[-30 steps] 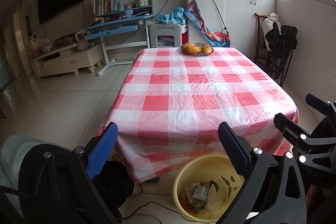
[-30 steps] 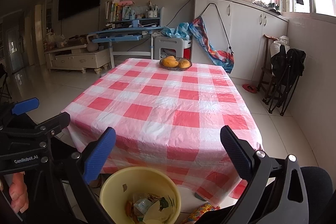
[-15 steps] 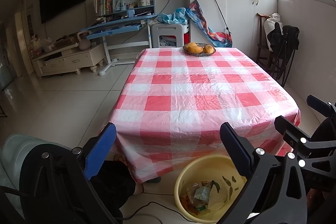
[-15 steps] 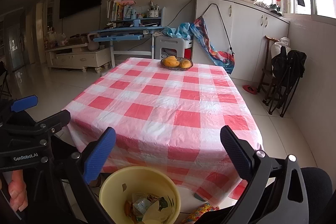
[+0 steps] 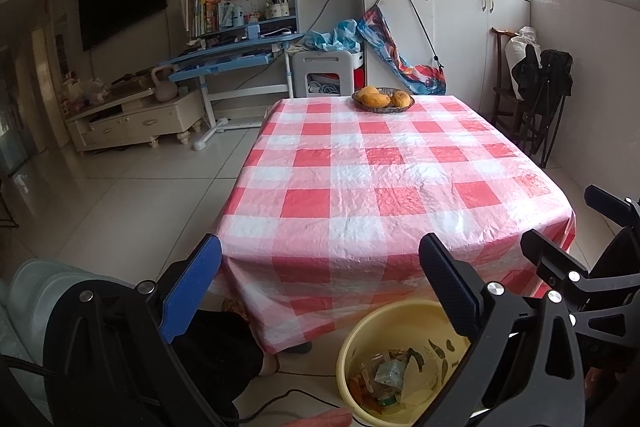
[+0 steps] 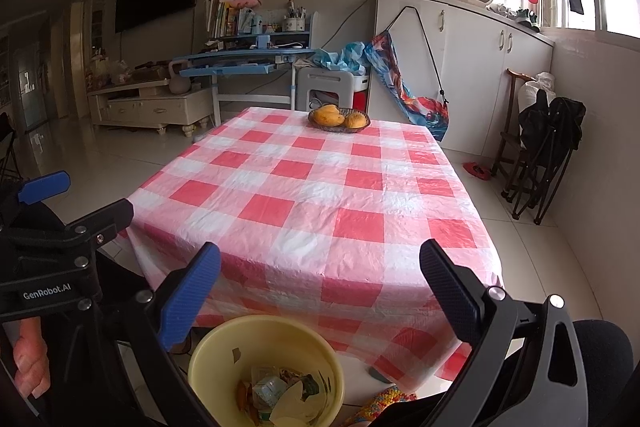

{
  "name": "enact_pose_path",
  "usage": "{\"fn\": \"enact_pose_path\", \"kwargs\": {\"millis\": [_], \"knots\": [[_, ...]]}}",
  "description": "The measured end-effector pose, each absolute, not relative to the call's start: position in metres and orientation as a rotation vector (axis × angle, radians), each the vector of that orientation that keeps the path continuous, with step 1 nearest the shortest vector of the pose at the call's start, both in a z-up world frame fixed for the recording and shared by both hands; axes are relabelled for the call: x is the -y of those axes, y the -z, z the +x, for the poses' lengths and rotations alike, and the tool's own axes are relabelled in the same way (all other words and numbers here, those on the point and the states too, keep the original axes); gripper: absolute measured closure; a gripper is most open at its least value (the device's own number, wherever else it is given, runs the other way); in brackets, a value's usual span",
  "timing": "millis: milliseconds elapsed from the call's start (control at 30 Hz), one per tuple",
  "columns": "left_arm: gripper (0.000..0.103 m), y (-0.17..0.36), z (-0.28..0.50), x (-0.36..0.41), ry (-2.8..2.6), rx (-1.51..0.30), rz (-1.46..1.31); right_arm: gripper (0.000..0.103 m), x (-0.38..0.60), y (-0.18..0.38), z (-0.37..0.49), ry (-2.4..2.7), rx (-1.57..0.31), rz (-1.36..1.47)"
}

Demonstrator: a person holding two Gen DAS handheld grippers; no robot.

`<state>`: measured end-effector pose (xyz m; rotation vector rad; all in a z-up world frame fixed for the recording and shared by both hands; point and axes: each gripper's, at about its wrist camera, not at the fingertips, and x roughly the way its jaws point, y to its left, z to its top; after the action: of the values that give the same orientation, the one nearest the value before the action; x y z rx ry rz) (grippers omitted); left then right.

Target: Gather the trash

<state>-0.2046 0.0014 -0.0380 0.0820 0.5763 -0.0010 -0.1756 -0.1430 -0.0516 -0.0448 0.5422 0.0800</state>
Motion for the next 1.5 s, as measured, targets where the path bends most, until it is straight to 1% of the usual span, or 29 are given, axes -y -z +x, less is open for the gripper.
{"fn": "enact_pose_path", "kwargs": {"millis": [267, 767, 1000, 1500], "knots": [[0.007, 0.038, -0.202, 0.0, -0.002, -0.583, 0.08, 0.008, 0.143, 0.052, -0.176, -0.08, -0.542, -0.046], [0.007, 0.031, -0.207, -0.004, -0.019, -0.542, 0.059, 0.008, 0.144, 0.052, -0.175, -0.079, -0.542, -0.047], [0.007, 0.025, -0.209, -0.01, 0.004, -0.541, 0.01, 0.008, 0.143, 0.052, -0.175, -0.08, -0.543, -0.048], [0.007, 0.022, -0.21, -0.013, -0.053, -0.506, 0.023, 0.008, 0.144, 0.052, -0.175, -0.08, -0.542, -0.051]]}}
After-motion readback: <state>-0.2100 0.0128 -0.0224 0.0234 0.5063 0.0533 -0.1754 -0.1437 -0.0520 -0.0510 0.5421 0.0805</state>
